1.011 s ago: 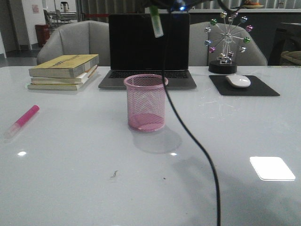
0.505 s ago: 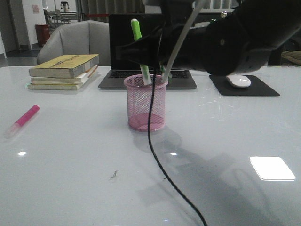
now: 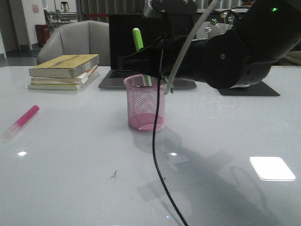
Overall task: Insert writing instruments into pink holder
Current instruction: 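Lift the green marker and carry it over the pink holder, then lower the green marker into the holder and open the right gripper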
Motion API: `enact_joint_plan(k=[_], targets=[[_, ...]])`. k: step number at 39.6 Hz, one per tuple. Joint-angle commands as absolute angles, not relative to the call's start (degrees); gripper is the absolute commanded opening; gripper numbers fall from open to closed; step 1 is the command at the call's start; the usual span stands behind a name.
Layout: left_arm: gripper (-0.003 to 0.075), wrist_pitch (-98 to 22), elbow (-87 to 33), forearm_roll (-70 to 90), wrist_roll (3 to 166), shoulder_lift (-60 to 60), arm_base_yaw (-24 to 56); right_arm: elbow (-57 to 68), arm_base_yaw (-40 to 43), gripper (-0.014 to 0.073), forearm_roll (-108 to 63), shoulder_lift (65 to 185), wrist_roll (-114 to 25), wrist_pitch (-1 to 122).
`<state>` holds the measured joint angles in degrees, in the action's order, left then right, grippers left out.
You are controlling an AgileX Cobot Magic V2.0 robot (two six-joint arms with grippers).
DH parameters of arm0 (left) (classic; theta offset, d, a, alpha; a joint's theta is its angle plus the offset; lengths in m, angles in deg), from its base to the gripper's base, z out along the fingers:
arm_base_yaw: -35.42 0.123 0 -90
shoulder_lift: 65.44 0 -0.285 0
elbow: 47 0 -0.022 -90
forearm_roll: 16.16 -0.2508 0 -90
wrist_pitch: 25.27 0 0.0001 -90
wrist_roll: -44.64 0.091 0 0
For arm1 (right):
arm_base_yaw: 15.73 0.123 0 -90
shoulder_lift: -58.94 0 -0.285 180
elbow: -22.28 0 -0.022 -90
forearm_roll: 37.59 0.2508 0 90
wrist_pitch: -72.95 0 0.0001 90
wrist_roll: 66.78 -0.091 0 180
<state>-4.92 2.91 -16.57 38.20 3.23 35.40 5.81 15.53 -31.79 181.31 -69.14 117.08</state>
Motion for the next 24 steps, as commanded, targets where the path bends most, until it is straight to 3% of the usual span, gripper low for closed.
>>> enact_joint_plan(k=[1,9,17,24], targets=[[0.0552,0.5,0.9,-16.2,37.8,2.6,35.1,6.9,15.5,0.0156,-32.1,178.2,-68.8,118.2],[0.0552,0.5,0.9,-16.2,37.8,2.6,35.1,6.9,15.5,0.0425,-32.4,178.1,-68.8,116.2],[0.0552,0.5,0.9,-16.2,37.8,2.6,35.1,6.9,15.5,0.0435,-32.4,176.9,-68.7,117.0],[0.0552,0.5,0.9,-16.2,37.8,2.6,35.1,6.9,13.4,0.0435,-32.3,168.1,-67.8,111.3]])
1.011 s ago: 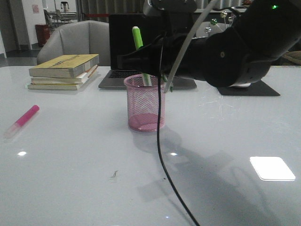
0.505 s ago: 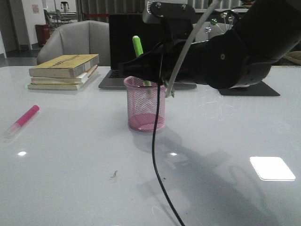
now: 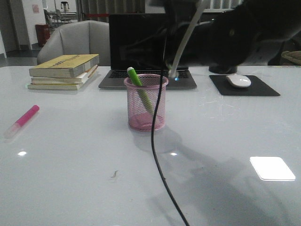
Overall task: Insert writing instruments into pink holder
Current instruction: 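Lower the green marker into the holder and open the right gripper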
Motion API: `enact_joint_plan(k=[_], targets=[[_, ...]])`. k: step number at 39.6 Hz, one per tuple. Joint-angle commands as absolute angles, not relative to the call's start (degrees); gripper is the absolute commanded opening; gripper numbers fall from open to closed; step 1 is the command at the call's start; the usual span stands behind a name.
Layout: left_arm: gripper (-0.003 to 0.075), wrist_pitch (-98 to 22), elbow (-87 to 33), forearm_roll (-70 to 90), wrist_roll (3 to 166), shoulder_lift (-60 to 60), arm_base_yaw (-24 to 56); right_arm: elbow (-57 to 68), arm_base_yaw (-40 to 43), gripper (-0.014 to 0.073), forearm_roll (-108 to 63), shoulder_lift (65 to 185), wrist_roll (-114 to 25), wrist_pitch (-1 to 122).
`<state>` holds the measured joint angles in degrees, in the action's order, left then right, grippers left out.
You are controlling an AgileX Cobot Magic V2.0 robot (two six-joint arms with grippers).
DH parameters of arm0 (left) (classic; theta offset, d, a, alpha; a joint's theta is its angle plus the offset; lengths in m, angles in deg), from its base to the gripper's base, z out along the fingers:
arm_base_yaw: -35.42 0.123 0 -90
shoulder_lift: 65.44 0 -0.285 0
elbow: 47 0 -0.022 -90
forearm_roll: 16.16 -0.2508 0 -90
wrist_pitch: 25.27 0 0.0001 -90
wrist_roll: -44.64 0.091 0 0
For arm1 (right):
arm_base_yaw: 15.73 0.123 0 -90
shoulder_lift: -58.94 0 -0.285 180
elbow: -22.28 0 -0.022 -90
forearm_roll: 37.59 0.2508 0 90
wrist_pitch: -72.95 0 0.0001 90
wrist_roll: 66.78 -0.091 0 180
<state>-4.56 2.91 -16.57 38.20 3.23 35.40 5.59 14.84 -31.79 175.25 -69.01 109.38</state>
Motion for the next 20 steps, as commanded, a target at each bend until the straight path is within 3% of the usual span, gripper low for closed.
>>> enact_joint_plan(k=[1,12,20], targets=[[0.0552,0.5,0.9,-16.2,37.8,2.6,35.1,6.9,12.9,0.0435,-32.3,166.7,-67.2,109.6],[0.0552,0.5,0.9,-16.2,37.8,2.6,35.1,6.9,4.6,0.0433,-32.3,150.1,-61.0,87.3],[0.0552,0.5,0.9,-16.2,37.9,2.6,35.1,6.8,-6.0,0.0433,-33.0,138.0,-61.0,72.2]])
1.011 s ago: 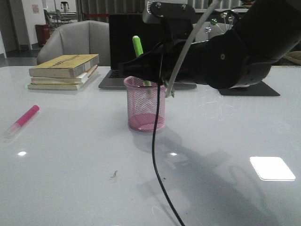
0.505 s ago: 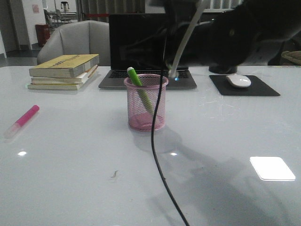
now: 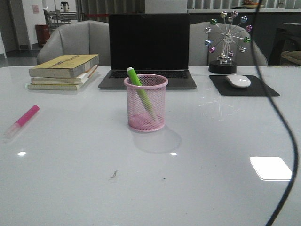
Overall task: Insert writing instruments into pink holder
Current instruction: 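Withdraw the right gripper away from the holder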
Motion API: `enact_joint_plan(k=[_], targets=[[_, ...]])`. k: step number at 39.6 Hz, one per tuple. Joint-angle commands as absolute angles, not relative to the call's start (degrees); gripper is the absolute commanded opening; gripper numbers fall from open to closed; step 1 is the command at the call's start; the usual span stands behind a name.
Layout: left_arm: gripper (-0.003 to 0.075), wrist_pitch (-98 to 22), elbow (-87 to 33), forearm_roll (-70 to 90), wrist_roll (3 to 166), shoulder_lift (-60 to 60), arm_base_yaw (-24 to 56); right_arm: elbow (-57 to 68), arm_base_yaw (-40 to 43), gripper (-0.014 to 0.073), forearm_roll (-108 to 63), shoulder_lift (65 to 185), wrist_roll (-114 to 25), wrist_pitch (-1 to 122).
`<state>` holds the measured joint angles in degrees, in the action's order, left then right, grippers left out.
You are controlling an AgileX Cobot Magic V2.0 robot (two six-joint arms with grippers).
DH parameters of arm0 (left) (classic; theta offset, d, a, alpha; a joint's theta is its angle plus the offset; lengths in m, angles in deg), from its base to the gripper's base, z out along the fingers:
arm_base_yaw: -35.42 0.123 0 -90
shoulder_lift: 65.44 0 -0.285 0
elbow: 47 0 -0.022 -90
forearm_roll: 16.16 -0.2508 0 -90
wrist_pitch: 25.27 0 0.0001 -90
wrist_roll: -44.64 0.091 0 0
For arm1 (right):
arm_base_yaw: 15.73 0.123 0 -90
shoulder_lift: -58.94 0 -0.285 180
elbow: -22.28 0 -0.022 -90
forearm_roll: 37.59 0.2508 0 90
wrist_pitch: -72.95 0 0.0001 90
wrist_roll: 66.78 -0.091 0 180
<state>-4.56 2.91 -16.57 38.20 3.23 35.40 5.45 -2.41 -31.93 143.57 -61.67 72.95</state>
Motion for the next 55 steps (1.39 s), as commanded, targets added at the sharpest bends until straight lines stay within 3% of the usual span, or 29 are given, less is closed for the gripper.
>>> enact_joint_plan(k=[1,11,29,43,55], targets=[[0.0552,0.5,0.9,-16.2,37.9,2.6,35.1,6.6,-7.2,0.0433,-33.3,136.7,-61.0,70.5],[0.0552,0.5,0.9,-16.2,37.9,2.6,35.1,-0.6,-16.5,0.0433,-33.6,125.3,-61.0,63.7],[0.0552,0.5,0.9,-16.2,37.9,2.6,35.1,-23.5,-16.6,0.0433,-33.6,107.3,-61.1,59.9],[0.0551,-1.5,-4.2,-23.1,37.9,1.6,35.0,-25.4,-16.6,0.0433,-33.6,106.3,-61.1,60.7],[0.0486,-23.9,-23.2,-23.3,37.9,11.0,35.0,-25.4,-16.6,0.0433,-33.6,106.3,-61.1,60.4]])
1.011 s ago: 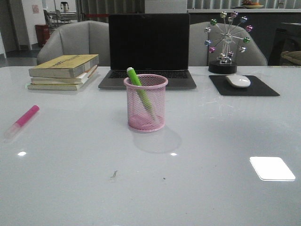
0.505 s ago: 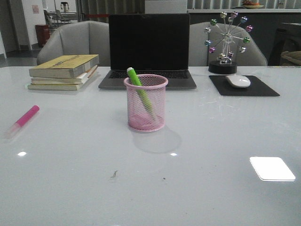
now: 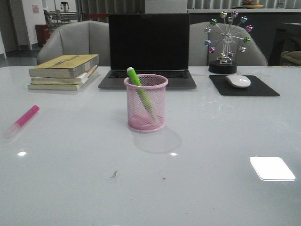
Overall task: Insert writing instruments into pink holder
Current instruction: 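Withdraw the right gripper away from the holder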
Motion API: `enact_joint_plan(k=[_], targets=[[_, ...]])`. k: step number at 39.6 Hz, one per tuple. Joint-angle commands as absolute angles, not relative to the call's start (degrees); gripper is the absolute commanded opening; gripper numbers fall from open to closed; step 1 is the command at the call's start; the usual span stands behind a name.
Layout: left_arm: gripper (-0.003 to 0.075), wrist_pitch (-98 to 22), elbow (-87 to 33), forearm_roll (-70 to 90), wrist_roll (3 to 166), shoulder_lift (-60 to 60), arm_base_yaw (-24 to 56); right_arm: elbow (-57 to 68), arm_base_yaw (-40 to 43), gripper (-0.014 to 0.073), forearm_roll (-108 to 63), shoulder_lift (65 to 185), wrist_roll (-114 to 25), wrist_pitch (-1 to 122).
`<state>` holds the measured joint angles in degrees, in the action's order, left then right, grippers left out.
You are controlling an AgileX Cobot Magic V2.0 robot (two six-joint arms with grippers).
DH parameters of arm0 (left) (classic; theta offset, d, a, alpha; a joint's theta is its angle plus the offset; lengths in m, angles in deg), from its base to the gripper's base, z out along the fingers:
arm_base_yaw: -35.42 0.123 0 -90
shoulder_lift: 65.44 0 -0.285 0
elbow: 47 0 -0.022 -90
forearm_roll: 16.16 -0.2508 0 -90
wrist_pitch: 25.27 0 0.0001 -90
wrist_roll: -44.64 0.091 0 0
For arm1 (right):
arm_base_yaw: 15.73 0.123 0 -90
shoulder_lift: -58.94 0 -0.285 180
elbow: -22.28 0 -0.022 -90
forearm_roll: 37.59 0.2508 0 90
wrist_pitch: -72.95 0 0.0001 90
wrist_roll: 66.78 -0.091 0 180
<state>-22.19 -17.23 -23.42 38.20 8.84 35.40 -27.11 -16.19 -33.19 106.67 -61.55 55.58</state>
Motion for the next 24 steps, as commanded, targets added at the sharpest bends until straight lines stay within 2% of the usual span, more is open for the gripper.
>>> enact_joint_plan(k=[1,13,24], targets=[[0.0486,-25.3,-24.7,-23.3,37.9,12.0,35.0,-25.4,-16.6,0.0433,-33.6,106.3,-61.1,60.4],[0.0454,-36.4,-35.4,-18.7,37.9,27.6,33.0,-25.4,-16.6,0.0433,-33.6,106.3,-61.1,60.3],[0.0435,-37.9,-38.0,-18.7,37.9,39.0,26.6,-25.4,-16.6,0.0433,-33.6,106.3,-61.1,60.2]])
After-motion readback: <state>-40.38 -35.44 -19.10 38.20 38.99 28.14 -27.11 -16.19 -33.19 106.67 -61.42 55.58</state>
